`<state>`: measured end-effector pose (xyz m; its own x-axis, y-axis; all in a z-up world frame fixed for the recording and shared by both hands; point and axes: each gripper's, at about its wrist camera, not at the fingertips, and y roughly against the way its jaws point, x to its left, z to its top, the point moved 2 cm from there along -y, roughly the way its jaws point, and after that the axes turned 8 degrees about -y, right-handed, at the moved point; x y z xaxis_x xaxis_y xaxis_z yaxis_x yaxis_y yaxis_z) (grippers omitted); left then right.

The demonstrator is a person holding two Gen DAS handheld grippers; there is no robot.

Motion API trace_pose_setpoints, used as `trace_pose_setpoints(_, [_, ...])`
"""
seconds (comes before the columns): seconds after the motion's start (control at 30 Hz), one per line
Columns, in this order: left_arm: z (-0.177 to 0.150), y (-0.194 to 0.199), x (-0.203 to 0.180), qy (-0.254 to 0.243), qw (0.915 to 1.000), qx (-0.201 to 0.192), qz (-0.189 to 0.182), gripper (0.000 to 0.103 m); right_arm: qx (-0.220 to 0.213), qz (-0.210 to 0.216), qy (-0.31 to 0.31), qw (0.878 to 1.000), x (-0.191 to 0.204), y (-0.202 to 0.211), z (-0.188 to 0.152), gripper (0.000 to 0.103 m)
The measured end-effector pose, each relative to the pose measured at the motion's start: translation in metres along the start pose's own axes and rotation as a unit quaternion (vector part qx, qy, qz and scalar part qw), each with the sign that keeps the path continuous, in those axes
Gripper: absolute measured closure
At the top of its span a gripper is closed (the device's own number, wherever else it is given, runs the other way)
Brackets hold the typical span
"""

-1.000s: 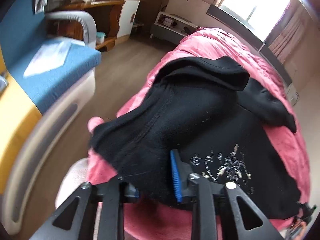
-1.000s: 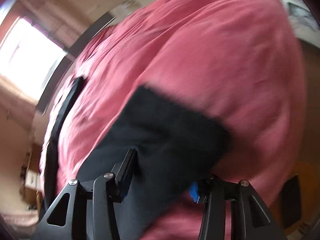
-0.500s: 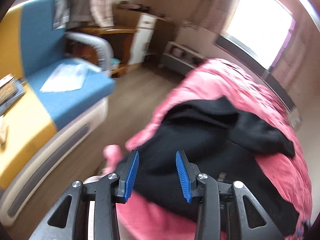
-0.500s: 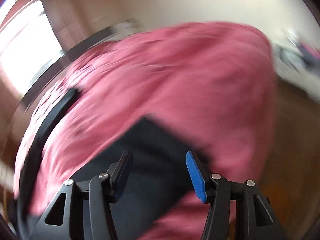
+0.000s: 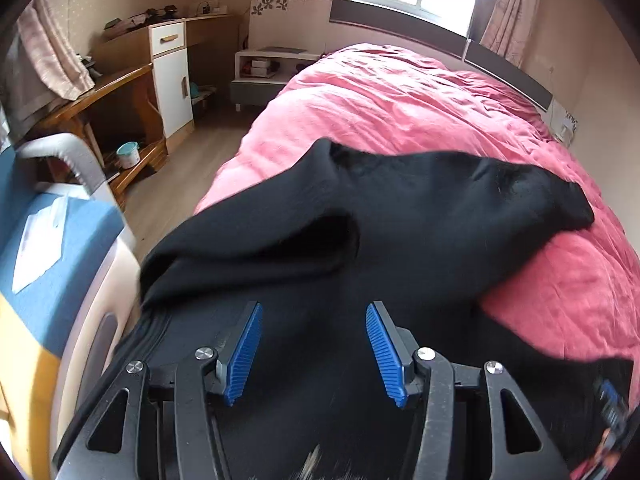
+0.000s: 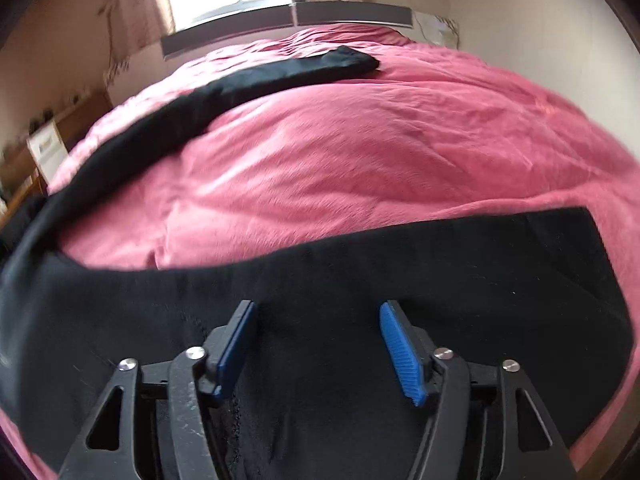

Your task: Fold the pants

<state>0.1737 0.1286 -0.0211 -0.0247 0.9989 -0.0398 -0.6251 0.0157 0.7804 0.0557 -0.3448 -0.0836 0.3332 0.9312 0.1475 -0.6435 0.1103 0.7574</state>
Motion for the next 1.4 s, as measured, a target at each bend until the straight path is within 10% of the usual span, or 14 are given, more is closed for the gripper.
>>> trace_pose_setpoints(0.1, [0.018, -0.026, 0.000, 0.008, 0.9996, 0.012, -0.025, 0.053, 0.003, -0.003, 0.000, 1.000, -0.005, 0.003, -0.002, 0.033])
trace_pose_setpoints(0.2, [0.033, -0.041, 0.004, 0.008, 0.9994, 0.012, -0.033, 0.093, 0.009, 0.011, -0.025, 1.000, -0.011, -0.003, -0.002, 0.033])
trace_pose_setpoints(0.43, [0.077, -0.035, 0.025, -0.036, 0.9967, -0.048, 0.054, 0.098, 0.020, 0.010, -0.033, 0.999, -0.010, -0.012, -0.005, 0.032])
trace_pose_setpoints(0.6, [0.114, -0.040, 0.083, 0.035, 0.9879, -0.070, 0.134, 0.081, 0.023, -0.002, -0.021, 1.000, -0.005, -0.017, -0.005, 0.028])
trace_pose_setpoints(0.77, [0.092, -0.041, 0.103, 0.137, 0.9807, -0.067, 0.122, 0.070, 0.023, -0.005, -0.020, 1.000, -0.004, -0.019, -0.004, 0.025])
trace_pose_setpoints(0.97, [0.022, -0.059, 0.046, 0.092, 0.9931, -0.069, 0.019, 0.068, 0.017, 0.018, -0.023, 0.999, 0.000, -0.011, 0.006, 0.035])
trace_pose_setpoints(1.17, [-0.016, -0.062, 0.022, 0.042, 0.9931, -0.107, 0.022, 0.059, -0.002, 0.119, -0.053, 0.992, -0.004, -0.013, 0.085, 0.050])
trace_pose_setpoints(1.4, [-0.022, -0.070, 0.015, 0.026, 0.9933, -0.110, 0.023, 0.046, -0.022, 0.138, -0.144, 0.980, -0.022, -0.071, 0.197, 0.056])
